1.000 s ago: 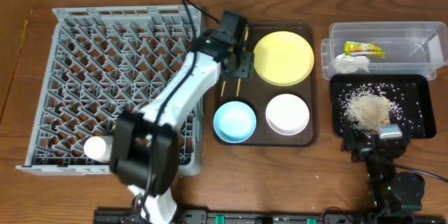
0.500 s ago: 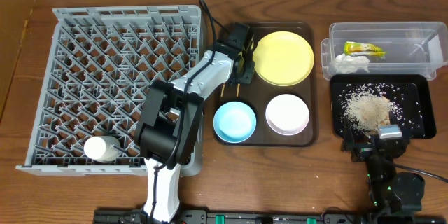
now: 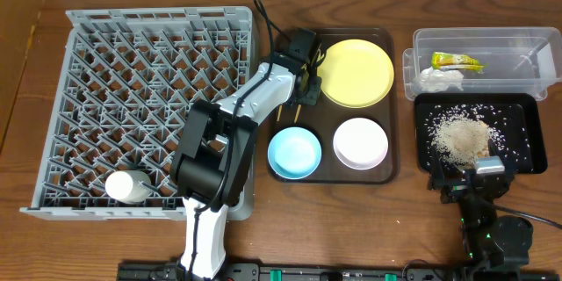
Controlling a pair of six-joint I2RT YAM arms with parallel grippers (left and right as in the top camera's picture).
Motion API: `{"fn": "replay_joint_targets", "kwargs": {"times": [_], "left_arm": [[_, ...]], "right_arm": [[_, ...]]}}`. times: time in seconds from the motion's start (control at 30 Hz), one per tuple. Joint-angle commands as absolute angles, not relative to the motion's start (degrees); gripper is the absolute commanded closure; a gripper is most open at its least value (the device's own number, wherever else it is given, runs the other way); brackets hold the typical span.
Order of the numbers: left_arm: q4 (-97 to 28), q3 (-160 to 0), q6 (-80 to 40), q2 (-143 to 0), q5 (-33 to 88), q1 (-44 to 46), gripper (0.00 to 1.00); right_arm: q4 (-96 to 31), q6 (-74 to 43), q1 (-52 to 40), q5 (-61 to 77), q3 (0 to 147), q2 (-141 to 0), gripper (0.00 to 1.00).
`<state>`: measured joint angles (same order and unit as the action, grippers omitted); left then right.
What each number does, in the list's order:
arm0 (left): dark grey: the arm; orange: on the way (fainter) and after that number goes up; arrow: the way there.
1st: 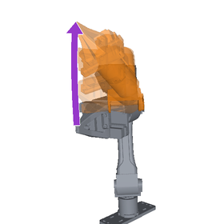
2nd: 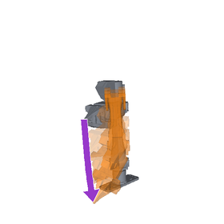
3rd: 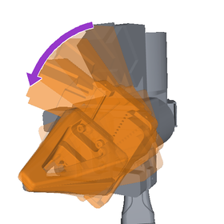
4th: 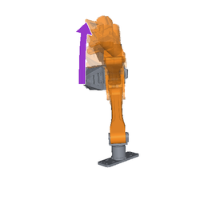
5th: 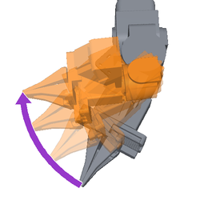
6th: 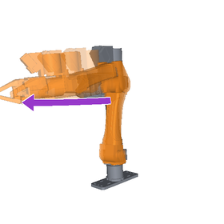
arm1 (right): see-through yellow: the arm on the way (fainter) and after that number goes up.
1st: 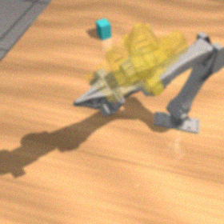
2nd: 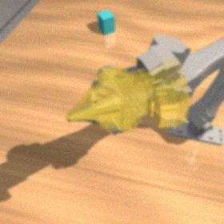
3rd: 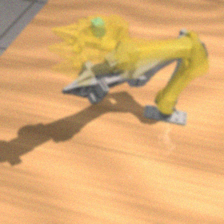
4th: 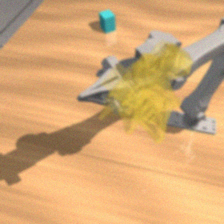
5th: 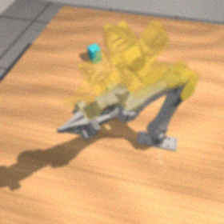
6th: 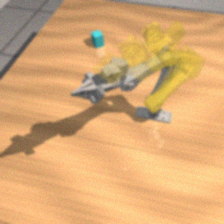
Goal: Sort waste into correct bins and load items into the dishwasher
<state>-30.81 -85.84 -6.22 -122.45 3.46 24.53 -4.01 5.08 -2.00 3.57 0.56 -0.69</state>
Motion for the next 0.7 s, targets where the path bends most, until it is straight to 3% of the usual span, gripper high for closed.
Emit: {"fn": "replay_joint_targets", "kwargs": {"times": [0.0, 0.23, 0.4, 0.67], "left_arm": [[-32.95, -87.48, -7.77, -120.09, 3.36, 24.53, 0.92], [-36.01, -88.23, -7.77, -107.87, 0.47, 23.14, 0.92], [-46.52, -88.20, -12.03, -101.49, -10.22, 21.58, 0.92], [-52.49, -85.21, -15.16, -101.62, -15.44, 15.09, 0.92]], "right_arm": [[-4.01, 5.65, -1.52, 3.22, 0.32, -0.36, 0.01], [-4.01, 5.65, -1.52, 3.22, 0.32, -0.38, 0.01], [-4.01, 5.65, -1.52, 3.22, 0.32, -0.38, 0.01], [-4.01, 5.65, -1.52, 3.22, 0.32, -0.38, 0.01]]}}
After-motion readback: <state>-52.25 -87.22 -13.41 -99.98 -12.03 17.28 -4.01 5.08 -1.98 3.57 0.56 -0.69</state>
